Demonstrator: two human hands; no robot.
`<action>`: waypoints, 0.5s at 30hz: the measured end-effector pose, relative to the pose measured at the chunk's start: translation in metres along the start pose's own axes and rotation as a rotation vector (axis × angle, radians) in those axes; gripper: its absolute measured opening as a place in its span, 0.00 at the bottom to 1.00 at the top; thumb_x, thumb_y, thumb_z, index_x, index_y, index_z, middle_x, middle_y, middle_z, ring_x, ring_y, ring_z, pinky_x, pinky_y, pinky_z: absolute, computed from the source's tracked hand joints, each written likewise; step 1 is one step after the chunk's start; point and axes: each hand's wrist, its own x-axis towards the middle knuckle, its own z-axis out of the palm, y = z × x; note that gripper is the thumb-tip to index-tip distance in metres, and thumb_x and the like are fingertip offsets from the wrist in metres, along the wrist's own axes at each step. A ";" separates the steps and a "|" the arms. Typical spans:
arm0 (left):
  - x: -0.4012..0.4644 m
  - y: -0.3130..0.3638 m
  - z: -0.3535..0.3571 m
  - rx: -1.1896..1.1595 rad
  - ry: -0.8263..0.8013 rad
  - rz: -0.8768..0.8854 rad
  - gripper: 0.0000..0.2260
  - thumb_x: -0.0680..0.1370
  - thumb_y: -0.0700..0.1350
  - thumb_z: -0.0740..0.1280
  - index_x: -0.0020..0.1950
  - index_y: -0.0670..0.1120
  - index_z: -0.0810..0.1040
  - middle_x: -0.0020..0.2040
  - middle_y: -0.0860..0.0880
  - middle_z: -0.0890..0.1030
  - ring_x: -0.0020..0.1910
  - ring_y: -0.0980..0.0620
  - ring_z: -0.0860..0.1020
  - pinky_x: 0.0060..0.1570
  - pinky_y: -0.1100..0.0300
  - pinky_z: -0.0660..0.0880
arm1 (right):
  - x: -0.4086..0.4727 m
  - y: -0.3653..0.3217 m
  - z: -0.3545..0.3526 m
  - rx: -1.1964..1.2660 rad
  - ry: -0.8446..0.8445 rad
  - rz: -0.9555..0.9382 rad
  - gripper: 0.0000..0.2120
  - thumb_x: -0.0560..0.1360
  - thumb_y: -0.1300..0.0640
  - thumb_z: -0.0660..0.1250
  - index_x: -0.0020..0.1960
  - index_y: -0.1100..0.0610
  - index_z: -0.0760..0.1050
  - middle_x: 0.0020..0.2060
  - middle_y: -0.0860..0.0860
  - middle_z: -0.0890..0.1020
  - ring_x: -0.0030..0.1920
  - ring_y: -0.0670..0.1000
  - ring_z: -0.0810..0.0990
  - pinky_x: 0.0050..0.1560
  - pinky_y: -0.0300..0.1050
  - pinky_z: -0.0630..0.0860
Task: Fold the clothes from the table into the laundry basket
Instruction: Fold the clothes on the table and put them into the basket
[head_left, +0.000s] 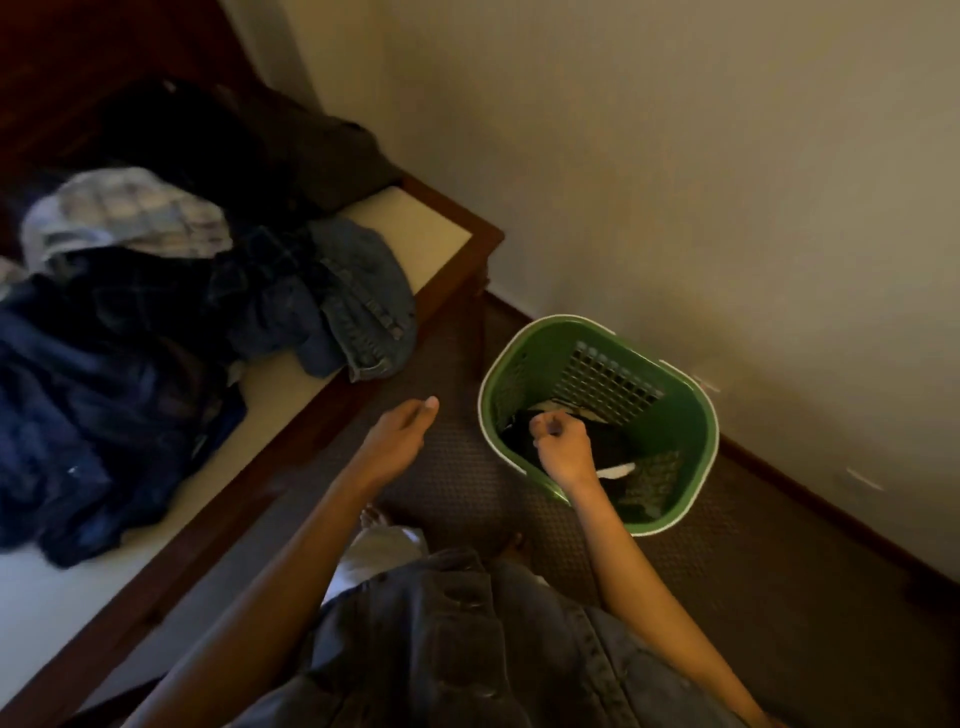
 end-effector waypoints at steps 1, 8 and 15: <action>-0.005 -0.007 -0.011 -0.023 0.035 0.010 0.20 0.82 0.61 0.56 0.65 0.50 0.76 0.60 0.50 0.78 0.57 0.50 0.79 0.59 0.49 0.76 | 0.000 -0.010 0.011 -0.023 -0.027 -0.039 0.07 0.80 0.61 0.64 0.44 0.57 0.78 0.41 0.52 0.81 0.47 0.53 0.80 0.50 0.46 0.73; -0.038 -0.064 -0.098 0.059 0.270 0.150 0.12 0.83 0.47 0.62 0.64 0.60 0.75 0.55 0.54 0.81 0.52 0.56 0.81 0.48 0.54 0.80 | -0.013 -0.095 0.113 -0.198 -0.227 -0.358 0.05 0.78 0.61 0.65 0.46 0.54 0.79 0.40 0.49 0.80 0.44 0.49 0.79 0.46 0.43 0.73; -0.075 -0.128 -0.209 0.235 0.762 0.154 0.17 0.78 0.47 0.69 0.67 0.54 0.75 0.66 0.48 0.73 0.66 0.44 0.70 0.63 0.54 0.70 | -0.060 -0.167 0.253 -0.241 -0.374 -0.531 0.04 0.80 0.57 0.65 0.53 0.53 0.77 0.47 0.48 0.80 0.47 0.45 0.79 0.47 0.41 0.73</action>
